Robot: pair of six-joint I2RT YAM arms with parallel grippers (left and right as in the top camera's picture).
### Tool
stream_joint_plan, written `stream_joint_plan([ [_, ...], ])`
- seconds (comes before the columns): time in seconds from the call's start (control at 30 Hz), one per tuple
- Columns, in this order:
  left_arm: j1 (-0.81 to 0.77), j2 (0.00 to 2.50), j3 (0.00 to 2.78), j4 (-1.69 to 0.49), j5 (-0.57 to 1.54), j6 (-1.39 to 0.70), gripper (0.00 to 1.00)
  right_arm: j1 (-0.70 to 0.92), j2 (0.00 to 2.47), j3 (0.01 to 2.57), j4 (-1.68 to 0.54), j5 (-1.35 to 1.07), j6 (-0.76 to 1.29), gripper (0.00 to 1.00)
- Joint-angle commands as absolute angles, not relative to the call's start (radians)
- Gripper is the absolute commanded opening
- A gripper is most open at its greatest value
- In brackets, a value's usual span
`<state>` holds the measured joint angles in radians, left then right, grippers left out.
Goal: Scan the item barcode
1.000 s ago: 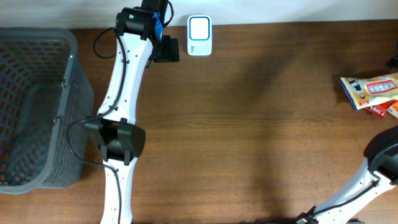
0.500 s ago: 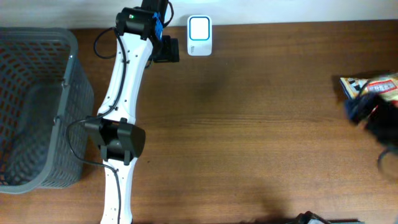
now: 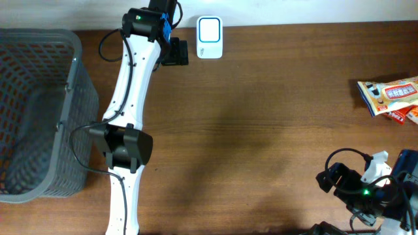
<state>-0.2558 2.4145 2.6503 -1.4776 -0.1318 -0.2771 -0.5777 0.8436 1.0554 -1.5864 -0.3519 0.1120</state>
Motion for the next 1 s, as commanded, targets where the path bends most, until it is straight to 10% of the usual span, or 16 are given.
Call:
stream_joint_plan([
  [0.0,-0.259,2.414,2.651,-1.479,-0.139,-0.276,0.99,-0.574,0.844,1.052,-1.550,-0.336,0.100,0.98],
  [0.27,-0.259,2.414,2.651,-1.479,-0.139,-0.276,0.99,0.042,0.395,0.804,-0.893,-0.186,-0.048,0.99],
  [0.97,-0.259,2.414,2.651,-1.479,-0.139,-0.276,0.99,0.051,0.029,0.517,-0.757,-0.250,-0.071,0.99],
])
